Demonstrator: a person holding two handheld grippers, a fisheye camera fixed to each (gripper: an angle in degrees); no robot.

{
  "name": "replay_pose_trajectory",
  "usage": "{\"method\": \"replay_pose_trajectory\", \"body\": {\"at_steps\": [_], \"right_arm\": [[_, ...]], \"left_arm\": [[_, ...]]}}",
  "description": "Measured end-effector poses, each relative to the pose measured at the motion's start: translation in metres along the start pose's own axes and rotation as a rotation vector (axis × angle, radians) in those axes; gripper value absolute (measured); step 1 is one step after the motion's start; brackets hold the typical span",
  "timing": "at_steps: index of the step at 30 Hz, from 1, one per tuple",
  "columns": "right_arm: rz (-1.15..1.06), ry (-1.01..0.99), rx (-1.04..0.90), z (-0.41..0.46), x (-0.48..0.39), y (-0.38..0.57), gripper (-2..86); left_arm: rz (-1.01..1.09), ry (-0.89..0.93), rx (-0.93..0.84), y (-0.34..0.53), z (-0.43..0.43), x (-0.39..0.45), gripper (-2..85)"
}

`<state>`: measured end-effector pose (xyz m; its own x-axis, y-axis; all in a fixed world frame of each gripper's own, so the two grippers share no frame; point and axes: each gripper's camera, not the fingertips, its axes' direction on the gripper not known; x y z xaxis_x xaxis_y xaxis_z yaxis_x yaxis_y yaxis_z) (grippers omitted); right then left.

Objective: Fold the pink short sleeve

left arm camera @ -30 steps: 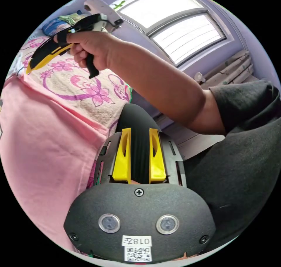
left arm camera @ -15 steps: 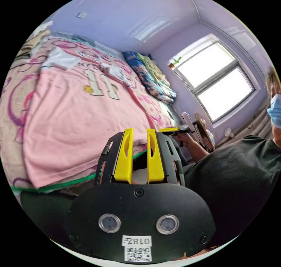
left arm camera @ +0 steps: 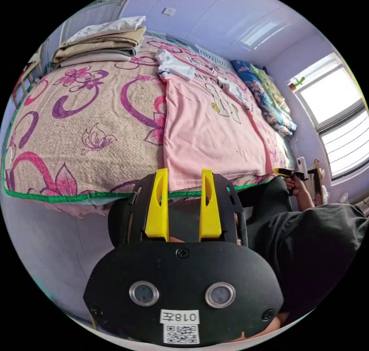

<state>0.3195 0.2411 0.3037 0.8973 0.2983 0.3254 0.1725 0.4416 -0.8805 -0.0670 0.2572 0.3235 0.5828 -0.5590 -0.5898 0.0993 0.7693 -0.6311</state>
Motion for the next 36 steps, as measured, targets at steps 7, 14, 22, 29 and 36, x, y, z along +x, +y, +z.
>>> {"method": "replay_pose_trajectory", "body": {"at_steps": [7, 14, 22, 29, 36], "right_arm": [[0.009, 0.002, -0.007, 0.018, 0.018, 0.007, 13.3], [0.003, 0.015, 0.001, 0.023, 0.029, 0.012, 12.5], [-0.079, 0.179, -0.041, 0.049, 0.017, 0.012, 1.3], [-0.097, 0.118, 0.024, 0.033, 0.027, 0.020, 0.0], [-0.042, -0.012, 0.101, 0.018, 0.061, 0.026, -0.1]], "left_arm": [[0.016, -0.072, -0.105, -0.002, 0.037, 0.005, 11.4], [-0.032, -0.076, -0.081, -0.003, 0.042, -0.017, 11.3], [0.042, -0.080, -0.129, -0.020, 0.057, -0.021, 1.0], [0.042, 0.029, -0.040, -0.022, 0.036, -0.068, -0.7], [-0.019, 0.142, -0.030, -0.016, 0.044, -0.127, -0.8]]}}
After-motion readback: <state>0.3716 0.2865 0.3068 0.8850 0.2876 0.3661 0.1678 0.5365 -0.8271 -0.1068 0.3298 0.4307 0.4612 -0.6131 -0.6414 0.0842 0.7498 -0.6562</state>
